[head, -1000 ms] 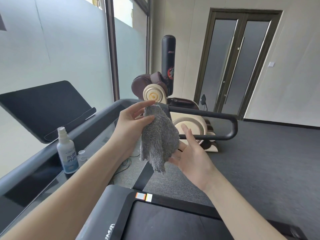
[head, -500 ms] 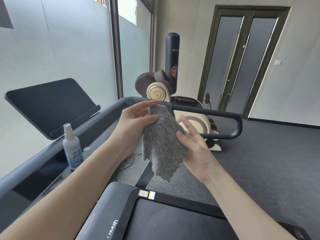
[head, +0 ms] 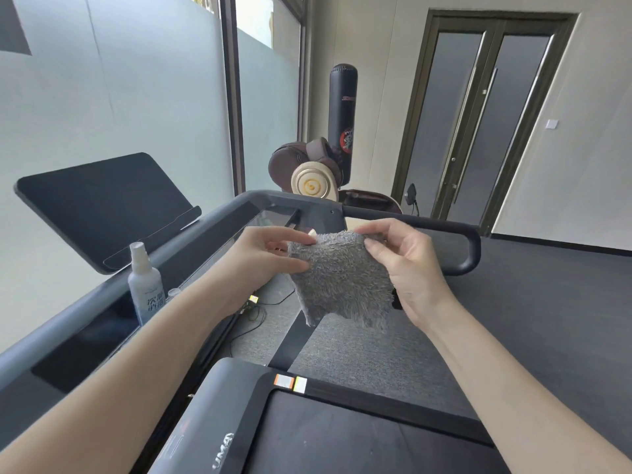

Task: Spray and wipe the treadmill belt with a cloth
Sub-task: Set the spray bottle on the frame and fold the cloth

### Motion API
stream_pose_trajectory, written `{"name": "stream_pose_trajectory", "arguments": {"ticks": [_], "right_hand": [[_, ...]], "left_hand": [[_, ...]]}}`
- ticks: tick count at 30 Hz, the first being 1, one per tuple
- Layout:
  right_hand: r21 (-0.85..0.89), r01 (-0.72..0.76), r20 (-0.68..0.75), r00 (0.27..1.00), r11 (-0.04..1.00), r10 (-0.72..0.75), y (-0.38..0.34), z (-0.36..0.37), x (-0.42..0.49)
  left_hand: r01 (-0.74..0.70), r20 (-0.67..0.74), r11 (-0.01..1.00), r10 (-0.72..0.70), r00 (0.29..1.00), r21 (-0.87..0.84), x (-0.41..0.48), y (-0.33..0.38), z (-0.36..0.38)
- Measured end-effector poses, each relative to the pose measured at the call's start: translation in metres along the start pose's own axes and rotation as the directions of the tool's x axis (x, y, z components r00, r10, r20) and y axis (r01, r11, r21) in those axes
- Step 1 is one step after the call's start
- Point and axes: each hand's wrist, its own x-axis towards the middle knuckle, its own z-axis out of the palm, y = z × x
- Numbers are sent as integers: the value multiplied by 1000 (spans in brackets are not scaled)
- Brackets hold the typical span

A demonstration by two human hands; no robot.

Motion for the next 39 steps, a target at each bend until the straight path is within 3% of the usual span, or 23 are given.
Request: {"name": "stream_pose_trajectory", "arguments": {"ticks": [2,6,12,16,21,27,31,35,39], "right_hand": [[-63,0,9,1000,998,1,-1,0,4],[-133,-37,38,998,990,42,0,-5,10],[-203,-59,69,995,977,75,-4,-11,10],[-260,-27,68,997,965,46,-8,-12,11],[-416,40,0,999,908,-44,-8,-10,13],[-473,39,-75,994,880,-84,-10,-9,13],[-482,30,-102,991,876,-90,-6,-10,15],[-474,27,-120,988,880,-95,-6,-11,16],[-503,29,-124,987,864,-105,-7,-14,16]], "left_hand": [[46,22,999,-46,999,28,1,1,2],[180,139,979,-167,976,-91,4,6,4],[181,92,969,-168,981,-168,11,6,3],[111,-17,991,-113,993,-78,9,9,6],[-32,-170,981,65,983,191,9,10,9],[-114,-180,891,212,960,440,12,8,8],[-119,-106,910,174,979,397,12,4,7],[-53,-84,957,80,993,284,13,0,5],[2,23,969,-8,1000,249,12,4,6]]}}
